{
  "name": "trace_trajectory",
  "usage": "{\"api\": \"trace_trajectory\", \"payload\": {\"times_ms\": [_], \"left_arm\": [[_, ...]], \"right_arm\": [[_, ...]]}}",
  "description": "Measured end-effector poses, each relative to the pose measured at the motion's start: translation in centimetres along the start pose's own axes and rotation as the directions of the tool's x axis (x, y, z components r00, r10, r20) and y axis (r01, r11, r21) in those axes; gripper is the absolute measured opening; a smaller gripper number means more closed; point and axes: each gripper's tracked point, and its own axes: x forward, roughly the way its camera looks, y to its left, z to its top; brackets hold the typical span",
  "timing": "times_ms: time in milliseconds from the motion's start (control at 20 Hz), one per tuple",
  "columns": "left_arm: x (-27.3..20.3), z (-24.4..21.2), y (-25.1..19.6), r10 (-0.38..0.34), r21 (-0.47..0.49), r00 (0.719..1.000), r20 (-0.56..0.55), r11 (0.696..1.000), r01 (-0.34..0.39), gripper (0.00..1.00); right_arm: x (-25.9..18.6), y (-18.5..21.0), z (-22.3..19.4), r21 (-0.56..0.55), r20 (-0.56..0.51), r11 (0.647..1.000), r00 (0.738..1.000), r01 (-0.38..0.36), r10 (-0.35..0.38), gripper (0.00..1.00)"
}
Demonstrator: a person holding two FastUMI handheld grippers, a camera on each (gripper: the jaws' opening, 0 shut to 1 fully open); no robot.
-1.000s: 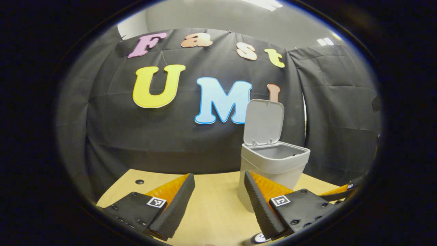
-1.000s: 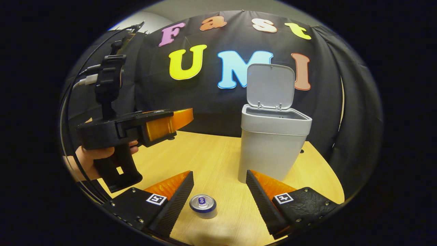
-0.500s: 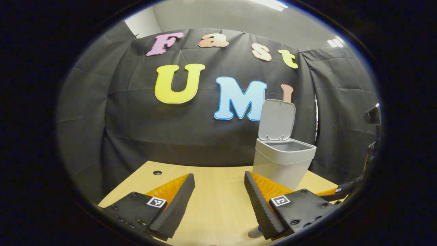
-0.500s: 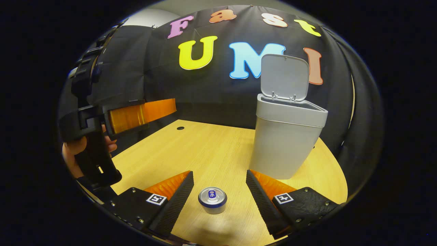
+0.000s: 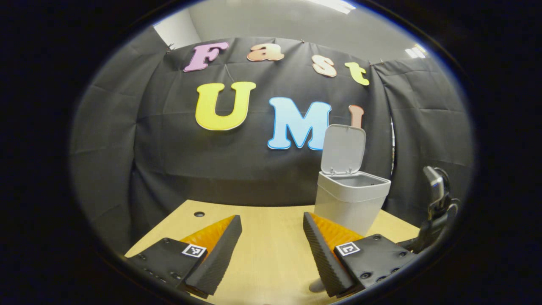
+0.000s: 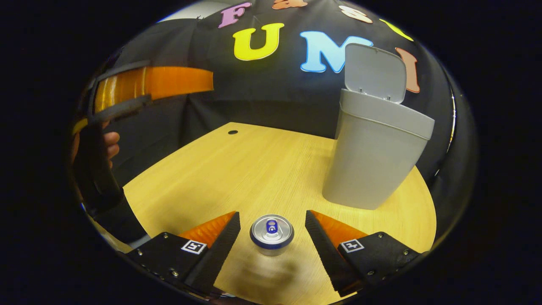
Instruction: Press the lid of the desktop garbage bin to open it, pick up the crumpled paper on the desktop and throw it into the bin, then pick up the pop can on the desktop and drop it into the bin, and finally close the garbage bin lid.
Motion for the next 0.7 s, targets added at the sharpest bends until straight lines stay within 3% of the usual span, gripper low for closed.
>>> {"api": "trace_trajectory", "payload": {"times_ms": [350, 600, 700], "left_arm": [[-0.1, -1.0, 0.0, 0.001, -0.017, 1.000, -0.023, 1.000, -0.002, 0.95], [0.0, -1.5, 0.1, 0.004, -0.014, 0.999, -0.032, 1.000, -0.005, 0.95], [0.2, -1.7, 0.1, 0.003, -0.015, 0.999, -0.040, 1.000, -0.004, 0.96]], "right_arm": [[3.6, -0.8, -1.8, 0.011, -0.129, 1.000, 0.992, -0.008, 0.009, 0.99], [4.6, -0.9, -1.9, -0.003, -0.156, 1.000, 0.988, -0.001, 0.001, 0.99], [4.8, -1.7, -1.6, 0.009, -0.161, 1.000, 0.987, -0.005, 0.006, 0.88]]}}
